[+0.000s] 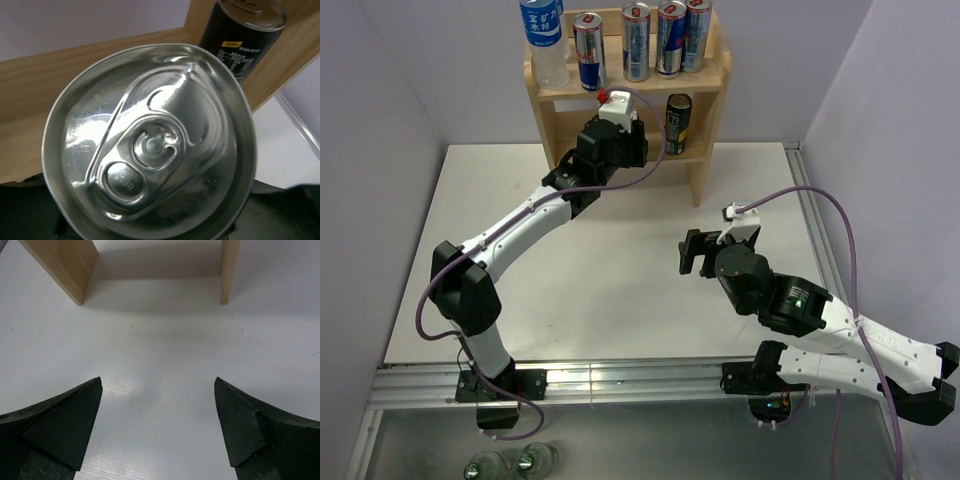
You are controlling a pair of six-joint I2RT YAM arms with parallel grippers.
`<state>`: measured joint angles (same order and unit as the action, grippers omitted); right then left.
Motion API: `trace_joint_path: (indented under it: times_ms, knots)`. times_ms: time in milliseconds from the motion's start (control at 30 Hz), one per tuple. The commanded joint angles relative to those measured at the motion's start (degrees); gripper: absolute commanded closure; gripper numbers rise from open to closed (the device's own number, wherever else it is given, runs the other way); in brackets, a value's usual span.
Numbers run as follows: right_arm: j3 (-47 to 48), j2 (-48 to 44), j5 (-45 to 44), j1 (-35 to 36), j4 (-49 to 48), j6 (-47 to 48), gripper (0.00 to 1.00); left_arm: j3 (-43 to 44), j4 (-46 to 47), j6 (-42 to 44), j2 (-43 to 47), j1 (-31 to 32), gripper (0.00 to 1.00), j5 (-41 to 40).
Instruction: Place and organize the beverage onto the shelf
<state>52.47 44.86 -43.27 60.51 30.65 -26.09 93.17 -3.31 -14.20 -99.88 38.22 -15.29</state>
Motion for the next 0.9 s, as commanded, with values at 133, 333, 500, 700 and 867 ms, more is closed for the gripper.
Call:
trace_joint_path:
  times_ms: [133,333,500,700,867]
  knots:
    - [-0.88,-0.92,1.43,-1.97,-2.35,1.83,0.00,7.82,6.91,-0.13,-2.95,-1.13,1.00,6.41]
    - [-1.75,-1.97,2.57,-3.64,-2.27,2.62,0.00,9.84,7.70,0.48,-6.21,-1.04,1.00,6.50]
    - [-2.72,-3.73,3.28,-4.96,-1.48,2.71,0.00,11.86,8.32,0.57,-9.02,-1.22,1.00,5.01]
    - [-3.77,-5.13,3.98,-5.58,-0.68,2.97,0.00,14.41,8.50,0.92,-11.57,-1.30,1.00,4.13]
    - [-4.21,-5.49,4.86,-6.54,-1.56,3.41,0.00,14.24,8.50,0.92,-11.92,-1.30,0.99,3.16]
